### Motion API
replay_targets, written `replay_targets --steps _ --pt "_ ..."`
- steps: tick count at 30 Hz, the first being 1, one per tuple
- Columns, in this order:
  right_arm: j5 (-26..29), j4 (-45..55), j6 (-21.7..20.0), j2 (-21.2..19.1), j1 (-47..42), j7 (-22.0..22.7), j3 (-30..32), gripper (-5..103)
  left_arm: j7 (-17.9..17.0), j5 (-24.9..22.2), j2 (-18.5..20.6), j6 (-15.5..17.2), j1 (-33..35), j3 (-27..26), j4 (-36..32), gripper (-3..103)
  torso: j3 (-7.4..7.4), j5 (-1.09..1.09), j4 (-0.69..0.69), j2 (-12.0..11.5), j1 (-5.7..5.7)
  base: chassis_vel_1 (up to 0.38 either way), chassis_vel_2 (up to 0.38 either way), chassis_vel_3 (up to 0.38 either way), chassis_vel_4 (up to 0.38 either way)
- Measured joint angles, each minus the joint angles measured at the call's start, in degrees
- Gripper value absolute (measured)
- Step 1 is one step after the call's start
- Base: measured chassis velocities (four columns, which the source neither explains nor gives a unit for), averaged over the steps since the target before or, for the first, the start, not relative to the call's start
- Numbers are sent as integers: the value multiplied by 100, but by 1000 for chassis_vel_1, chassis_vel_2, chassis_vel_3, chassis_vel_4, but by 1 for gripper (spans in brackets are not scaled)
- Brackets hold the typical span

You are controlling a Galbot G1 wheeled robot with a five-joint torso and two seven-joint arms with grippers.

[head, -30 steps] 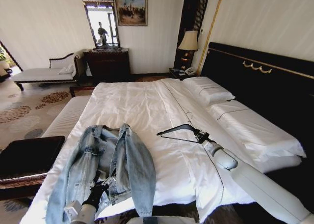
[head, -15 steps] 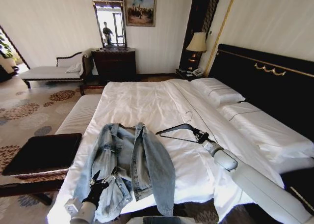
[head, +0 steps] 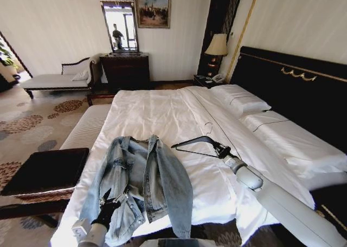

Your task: Pick up the clothes from the bed and hang them on the clothes hanger.

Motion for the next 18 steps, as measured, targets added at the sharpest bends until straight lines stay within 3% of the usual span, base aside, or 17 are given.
replay_targets --steps 14,18 --pt "28 203 -53 -18 -144 25 82 21 8 43 -41 -15 4 16 -5 100 0 -1 2 0 1 157 163 -151 -158" --pt "41 286 -54 -16 -195 48 123 21 -19 49 -42 9 -32 40 -17 100 -1 -5 1 2 -1 42 38 -40 -16"
